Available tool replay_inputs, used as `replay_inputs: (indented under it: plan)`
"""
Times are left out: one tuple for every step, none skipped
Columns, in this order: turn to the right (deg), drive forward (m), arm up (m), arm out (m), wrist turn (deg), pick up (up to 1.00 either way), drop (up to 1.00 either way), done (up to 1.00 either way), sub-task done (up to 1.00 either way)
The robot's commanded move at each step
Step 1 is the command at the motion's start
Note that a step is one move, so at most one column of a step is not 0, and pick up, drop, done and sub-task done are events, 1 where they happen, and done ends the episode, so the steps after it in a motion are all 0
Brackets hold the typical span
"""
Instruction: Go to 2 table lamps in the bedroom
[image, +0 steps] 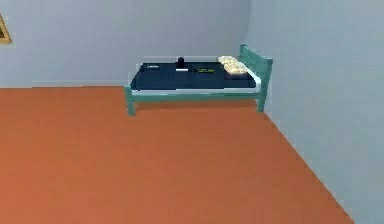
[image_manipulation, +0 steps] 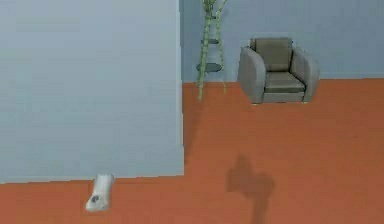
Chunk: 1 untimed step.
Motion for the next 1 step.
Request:
replay_inputs:
  plan:
    - [-45.0, 0.00, 0.00, 0.00, 0.0, 0.00, 0.00, 0.00, 0.00]
